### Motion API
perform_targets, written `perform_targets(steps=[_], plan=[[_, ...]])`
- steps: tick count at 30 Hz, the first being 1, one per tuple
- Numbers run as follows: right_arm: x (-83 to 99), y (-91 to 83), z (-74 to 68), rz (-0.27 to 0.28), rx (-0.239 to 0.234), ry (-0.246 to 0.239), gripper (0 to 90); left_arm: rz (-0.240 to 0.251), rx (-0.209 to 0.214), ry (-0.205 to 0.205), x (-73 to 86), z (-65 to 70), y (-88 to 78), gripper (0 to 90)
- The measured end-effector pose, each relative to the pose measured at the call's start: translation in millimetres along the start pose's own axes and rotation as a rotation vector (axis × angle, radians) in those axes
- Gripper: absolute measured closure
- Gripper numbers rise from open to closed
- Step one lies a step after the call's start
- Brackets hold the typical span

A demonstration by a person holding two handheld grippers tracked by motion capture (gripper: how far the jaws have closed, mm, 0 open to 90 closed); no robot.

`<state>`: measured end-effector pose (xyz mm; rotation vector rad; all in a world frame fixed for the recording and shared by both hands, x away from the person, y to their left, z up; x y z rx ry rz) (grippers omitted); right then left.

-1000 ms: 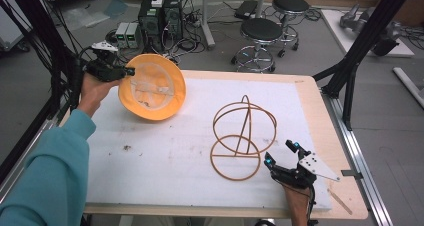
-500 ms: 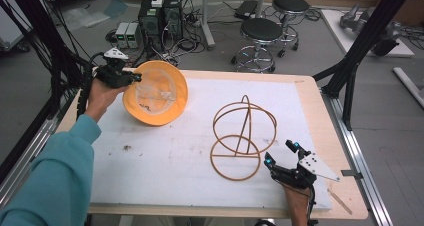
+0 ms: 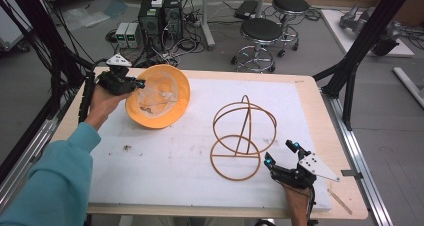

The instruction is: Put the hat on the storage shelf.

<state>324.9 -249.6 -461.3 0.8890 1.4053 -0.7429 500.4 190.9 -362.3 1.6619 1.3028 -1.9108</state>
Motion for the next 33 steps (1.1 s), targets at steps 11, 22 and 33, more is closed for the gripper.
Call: perform_targets(steps=[11,22,33], plan=[[0.0,-0.2,0.0,0.000,0.002,0.002,11.4,-0.007,0.032,0.013,3.2,18.0,0.7,86.6],[0.1,-0.3,0.0,-0.001,0.002,0.003,11.4,0.011,0.088,-0.018,0.9,43.0,-1.6,86.4],[0.0,-0.3,0.2,0.000,0.000,0.005,11.4,0.023,0.185,-0.085,-2.2,81.5,-2.5,81.1]])
Point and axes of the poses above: each handheld gripper's, and its own axes: y roughly forward along the jaws, x roughly out of its underside, z roughly to its right, the point moved 9 cm from there along y, roughly forward along the jaws, and after that the axes turned 10 degrees about z, right-handed, at the moved point
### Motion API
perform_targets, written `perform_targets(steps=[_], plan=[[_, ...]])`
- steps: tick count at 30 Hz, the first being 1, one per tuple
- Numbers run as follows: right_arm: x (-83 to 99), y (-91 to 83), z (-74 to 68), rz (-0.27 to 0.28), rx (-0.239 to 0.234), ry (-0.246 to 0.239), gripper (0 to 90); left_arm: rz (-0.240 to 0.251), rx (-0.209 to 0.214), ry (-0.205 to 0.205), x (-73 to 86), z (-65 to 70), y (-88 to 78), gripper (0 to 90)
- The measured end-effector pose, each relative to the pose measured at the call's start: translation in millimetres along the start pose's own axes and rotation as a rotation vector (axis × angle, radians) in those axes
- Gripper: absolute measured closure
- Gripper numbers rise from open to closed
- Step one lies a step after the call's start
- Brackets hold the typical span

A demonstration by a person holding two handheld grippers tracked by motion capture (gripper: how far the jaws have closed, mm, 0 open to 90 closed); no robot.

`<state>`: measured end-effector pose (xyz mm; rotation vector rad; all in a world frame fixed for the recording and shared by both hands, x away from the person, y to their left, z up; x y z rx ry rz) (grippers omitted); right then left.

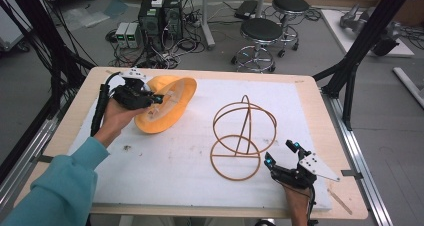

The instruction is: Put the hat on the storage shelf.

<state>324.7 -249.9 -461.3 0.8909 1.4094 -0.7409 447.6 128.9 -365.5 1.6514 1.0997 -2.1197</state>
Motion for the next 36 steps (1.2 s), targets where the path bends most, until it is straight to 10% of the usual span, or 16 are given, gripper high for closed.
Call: perform_targets(steps=[16,27,36], plan=[[-0.1,-0.3,-0.3,0.001,0.001,0.002,11.4,0.028,0.198,-0.021,-0.3,74.4,9.3,57.1],[-0.1,-0.2,-0.3,0.001,0.001,0.003,11.4,0.066,0.218,-0.012,-7.3,88.3,8.1,17.6],[-0.1,-0.1,-0.3,0.002,-0.001,0.002,11.4,0.083,0.225,0.029,-4.7,92.8,7.5,14.0]])
Point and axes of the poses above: each handheld gripper's, and its own axes: y roughly forward along the jaws, x roughly out of its underside, z roughly to its right, the point moved 9 cm from there along y, roughly forward along the jaws, and after that the axes turned 10 degrees about z, right-handed, at the moved point
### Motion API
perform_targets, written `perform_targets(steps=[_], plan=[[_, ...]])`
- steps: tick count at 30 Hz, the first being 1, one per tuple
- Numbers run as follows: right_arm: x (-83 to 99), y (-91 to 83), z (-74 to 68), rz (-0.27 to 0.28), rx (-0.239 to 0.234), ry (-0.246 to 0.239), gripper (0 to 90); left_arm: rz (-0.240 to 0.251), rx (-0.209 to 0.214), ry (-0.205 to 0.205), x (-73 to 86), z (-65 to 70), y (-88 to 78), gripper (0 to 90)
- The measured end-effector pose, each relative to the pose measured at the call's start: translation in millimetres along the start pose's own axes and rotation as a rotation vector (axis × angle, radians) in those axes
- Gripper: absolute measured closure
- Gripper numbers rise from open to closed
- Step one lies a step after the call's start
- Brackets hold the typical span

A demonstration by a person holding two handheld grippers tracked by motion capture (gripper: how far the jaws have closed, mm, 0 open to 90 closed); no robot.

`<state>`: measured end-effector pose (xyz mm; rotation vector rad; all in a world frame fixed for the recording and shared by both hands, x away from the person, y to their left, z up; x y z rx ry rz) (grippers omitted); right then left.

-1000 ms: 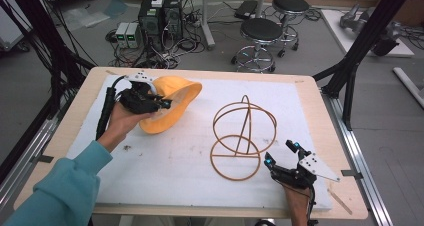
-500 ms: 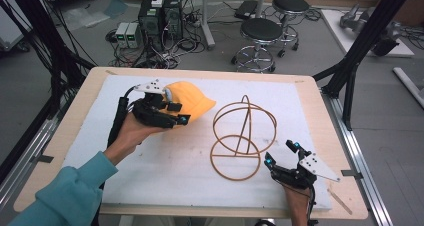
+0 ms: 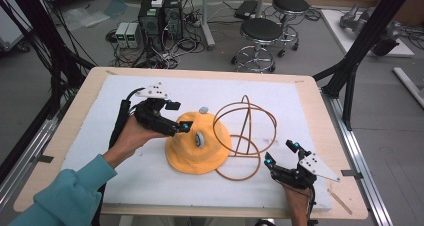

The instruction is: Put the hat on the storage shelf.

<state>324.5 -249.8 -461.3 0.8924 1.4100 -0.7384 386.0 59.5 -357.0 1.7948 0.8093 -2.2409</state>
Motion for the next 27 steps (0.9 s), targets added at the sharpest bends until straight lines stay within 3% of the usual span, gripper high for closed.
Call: perform_targets(steps=[6,8,13,27], plan=[[-0.1,0.2,0.2,0.001,0.000,-0.002,11.4,-0.001,-0.016,0.009,4.5,-3.8,-1.9,14.0],[0.0,0.0,0.0,0.000,0.000,0.000,11.4,0.014,-0.028,0.027,5.9,-5.3,-2.8,11.8],[0.0,0.0,0.1,0.000,0.002,-0.002,11.4,0.034,-0.024,0.026,13.8,-6.2,-4.9,10.9],[0.1,0.2,0.3,-0.002,0.001,-0.004,11.4,0.014,-0.106,0.026,64.8,-17.3,2.9,9.4]])
Point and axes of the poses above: each handheld gripper's, and its own axes: y roughly forward along the jaws, x roughly out of its underside, z roughly to its right, the point moved 9 cm from there along y, roughly forward along the jaws, and after that the axes turned 10 degrees about z, right-handed, at the moved point
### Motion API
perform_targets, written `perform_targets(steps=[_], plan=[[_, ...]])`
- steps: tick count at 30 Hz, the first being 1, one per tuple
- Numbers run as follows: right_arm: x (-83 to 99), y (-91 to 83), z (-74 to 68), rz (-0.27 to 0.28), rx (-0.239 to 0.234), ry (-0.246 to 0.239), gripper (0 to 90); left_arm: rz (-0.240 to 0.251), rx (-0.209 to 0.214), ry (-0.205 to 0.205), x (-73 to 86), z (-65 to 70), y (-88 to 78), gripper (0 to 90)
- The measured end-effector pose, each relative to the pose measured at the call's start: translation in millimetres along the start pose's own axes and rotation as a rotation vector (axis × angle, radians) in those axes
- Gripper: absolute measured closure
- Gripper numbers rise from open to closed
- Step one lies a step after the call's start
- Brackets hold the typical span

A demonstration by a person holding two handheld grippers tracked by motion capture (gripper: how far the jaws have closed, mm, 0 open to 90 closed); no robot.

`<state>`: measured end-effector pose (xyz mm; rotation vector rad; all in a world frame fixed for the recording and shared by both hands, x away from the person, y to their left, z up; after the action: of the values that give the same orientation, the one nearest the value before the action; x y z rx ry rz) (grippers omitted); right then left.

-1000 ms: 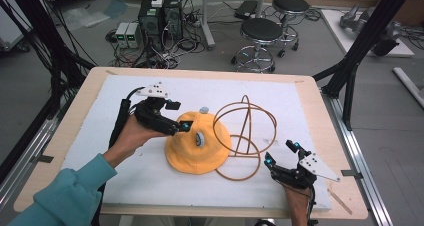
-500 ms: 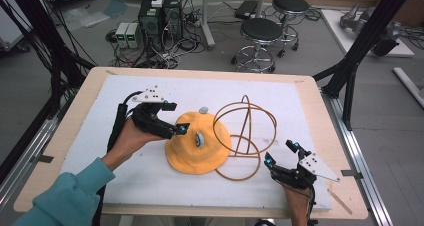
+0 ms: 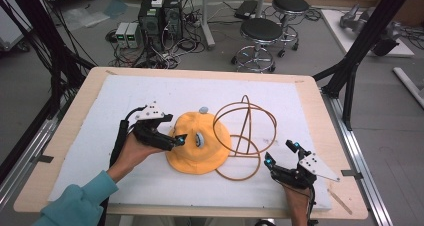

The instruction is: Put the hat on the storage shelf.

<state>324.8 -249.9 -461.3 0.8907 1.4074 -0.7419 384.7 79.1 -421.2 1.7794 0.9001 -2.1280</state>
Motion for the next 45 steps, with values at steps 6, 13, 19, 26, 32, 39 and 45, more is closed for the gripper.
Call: perform_targets(steps=[6,13,19,26,32,39,45], plan=[[0.1,-0.1,-0.1,-0.002,0.002,0.000,11.4,-0.050,-0.013,-0.008,13.0,-1.3,5.4,9.3],[0.0,0.0,0.0,0.000,0.000,0.000,11.4,-0.116,-0.018,-0.035,22.5,-0.3,10.5,13.0],[-0.1,0.0,0.0,0.001,0.000,0.001,11.4,-0.124,-0.006,-0.046,24.3,-0.2,11.6,30.6],[-0.1,0.0,0.0,0.001,-0.001,0.003,11.4,-0.144,0.029,-0.060,26.6,2.5,10.9,71.8],[0.0,-0.1,0.0,0.000,-0.001,0.004,11.4,-0.158,0.034,-0.060,26.3,3.3,7.0,85.1],[0.0,-0.2,-0.5,0.000,-0.002,0.003,11.4,-0.160,0.032,-0.059,23.8,2.7,-0.1,85.8],[-0.1,-0.3,-0.5,0.001,-0.001,0.004,11.4,-0.142,0.032,-0.062,16.7,-0.1,-13.9,86.0]])
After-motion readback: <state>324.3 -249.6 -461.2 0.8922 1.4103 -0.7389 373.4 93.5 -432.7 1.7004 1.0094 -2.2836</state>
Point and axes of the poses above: each handheld gripper's, and its own axes: y roughly forward along the jaws, x roughly out of its underside, z roughly to its right, the point moved 9 cm from there along y, roughly forward along the jaws, and after that the axes turned 10 degrees about z, right-handed, at the moved point
